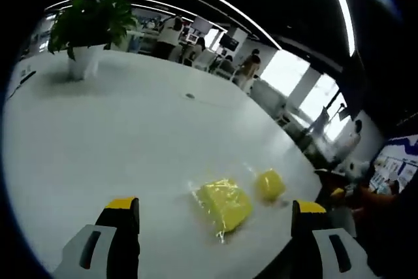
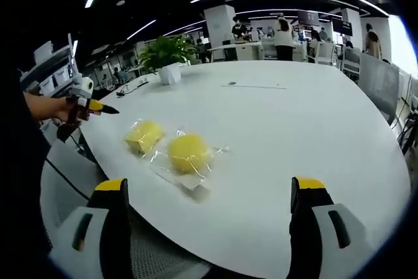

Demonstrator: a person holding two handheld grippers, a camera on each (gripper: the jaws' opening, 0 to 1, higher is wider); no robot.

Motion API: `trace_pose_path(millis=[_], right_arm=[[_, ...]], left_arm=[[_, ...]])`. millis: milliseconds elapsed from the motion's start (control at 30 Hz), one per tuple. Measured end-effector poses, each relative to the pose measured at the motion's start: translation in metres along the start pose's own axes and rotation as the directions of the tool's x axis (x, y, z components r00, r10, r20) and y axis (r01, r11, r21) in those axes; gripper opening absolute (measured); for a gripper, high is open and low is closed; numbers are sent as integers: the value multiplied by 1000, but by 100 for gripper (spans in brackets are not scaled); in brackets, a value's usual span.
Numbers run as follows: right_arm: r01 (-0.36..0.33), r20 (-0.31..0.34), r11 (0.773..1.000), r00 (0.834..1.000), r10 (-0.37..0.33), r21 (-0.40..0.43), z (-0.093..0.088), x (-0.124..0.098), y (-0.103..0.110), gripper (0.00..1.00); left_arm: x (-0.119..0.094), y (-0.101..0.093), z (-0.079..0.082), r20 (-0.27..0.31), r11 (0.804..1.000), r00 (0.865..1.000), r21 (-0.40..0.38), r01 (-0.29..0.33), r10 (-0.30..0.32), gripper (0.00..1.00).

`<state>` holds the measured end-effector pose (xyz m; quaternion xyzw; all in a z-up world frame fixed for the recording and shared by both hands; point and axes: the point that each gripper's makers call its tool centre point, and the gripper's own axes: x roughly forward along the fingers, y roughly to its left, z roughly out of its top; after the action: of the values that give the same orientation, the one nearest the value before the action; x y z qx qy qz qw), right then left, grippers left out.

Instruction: Compare the silicone blocks by pressing each to a similar depth, holding the contact briefly, and releasing to observe deformation and rebound differences across the visible hardness samples.

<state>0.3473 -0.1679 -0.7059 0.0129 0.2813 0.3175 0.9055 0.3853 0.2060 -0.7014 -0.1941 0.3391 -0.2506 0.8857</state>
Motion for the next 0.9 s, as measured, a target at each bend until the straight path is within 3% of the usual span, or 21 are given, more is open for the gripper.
trace_pose_path(millis=[133,467,633,800,900], right_arm=[[-3,-5,1000,1000,3,0,-2,0,1,97],[-4,-15,1000,1000,4,16,-8,1,2,97],[-4,-16,1000,1000,4,20,-9,3,1,97],[-7,-18,1000,1000,8,26,-8,7,1,97],[-7,-16,1000,1000,7,27,-6,8,1,97]], left_arm=[[11,4,-2,-12,999,1000,-31,11,-12,93],[36,11,-24,-128,990,990,-130,50,-66,75],[49,17,-24,-130,973,987,-220,64,-95,68],[60,23,-25,-122,954,986,-289,75,-114,52],[65,21,-29,-140,946,981,-313,86,-135,36]])
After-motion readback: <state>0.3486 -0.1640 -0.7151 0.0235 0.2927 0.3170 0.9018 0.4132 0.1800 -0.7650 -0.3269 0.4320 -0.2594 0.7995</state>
